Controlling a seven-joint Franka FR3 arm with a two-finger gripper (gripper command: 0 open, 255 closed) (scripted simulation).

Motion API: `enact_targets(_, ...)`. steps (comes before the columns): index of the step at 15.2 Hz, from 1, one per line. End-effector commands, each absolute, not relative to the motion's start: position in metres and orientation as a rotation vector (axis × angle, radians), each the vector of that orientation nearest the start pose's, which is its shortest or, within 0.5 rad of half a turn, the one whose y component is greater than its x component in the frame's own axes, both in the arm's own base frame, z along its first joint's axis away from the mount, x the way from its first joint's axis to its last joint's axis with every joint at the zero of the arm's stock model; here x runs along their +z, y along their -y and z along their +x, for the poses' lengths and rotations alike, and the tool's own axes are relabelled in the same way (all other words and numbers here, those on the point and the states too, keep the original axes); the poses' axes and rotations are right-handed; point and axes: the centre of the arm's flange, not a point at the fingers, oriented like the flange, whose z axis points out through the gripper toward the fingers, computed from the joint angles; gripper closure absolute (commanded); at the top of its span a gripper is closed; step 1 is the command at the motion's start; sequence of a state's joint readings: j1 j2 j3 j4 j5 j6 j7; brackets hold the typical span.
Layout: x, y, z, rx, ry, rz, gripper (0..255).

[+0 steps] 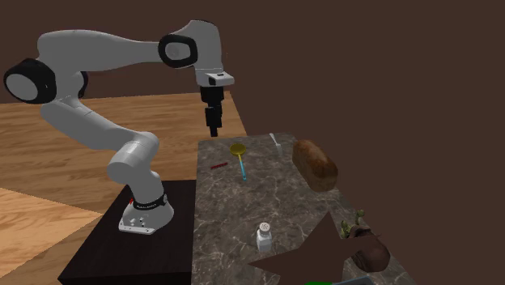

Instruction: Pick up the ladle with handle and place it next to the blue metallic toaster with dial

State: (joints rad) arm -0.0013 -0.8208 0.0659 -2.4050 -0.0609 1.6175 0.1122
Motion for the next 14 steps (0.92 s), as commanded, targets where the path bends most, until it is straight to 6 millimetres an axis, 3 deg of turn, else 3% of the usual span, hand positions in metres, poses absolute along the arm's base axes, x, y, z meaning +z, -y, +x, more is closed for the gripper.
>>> enact_targets(1, 0.582, -0.019, 0.301, -0.066, -0.107, -3.245, 0)
enact_targets(8, 0.512, -0.065, 0.288, -0.069, -0.692, -3.092, 0)
enact_targets(14, 0.455, -0.111, 0.294, -0.07, -1.152, -2.879, 0)
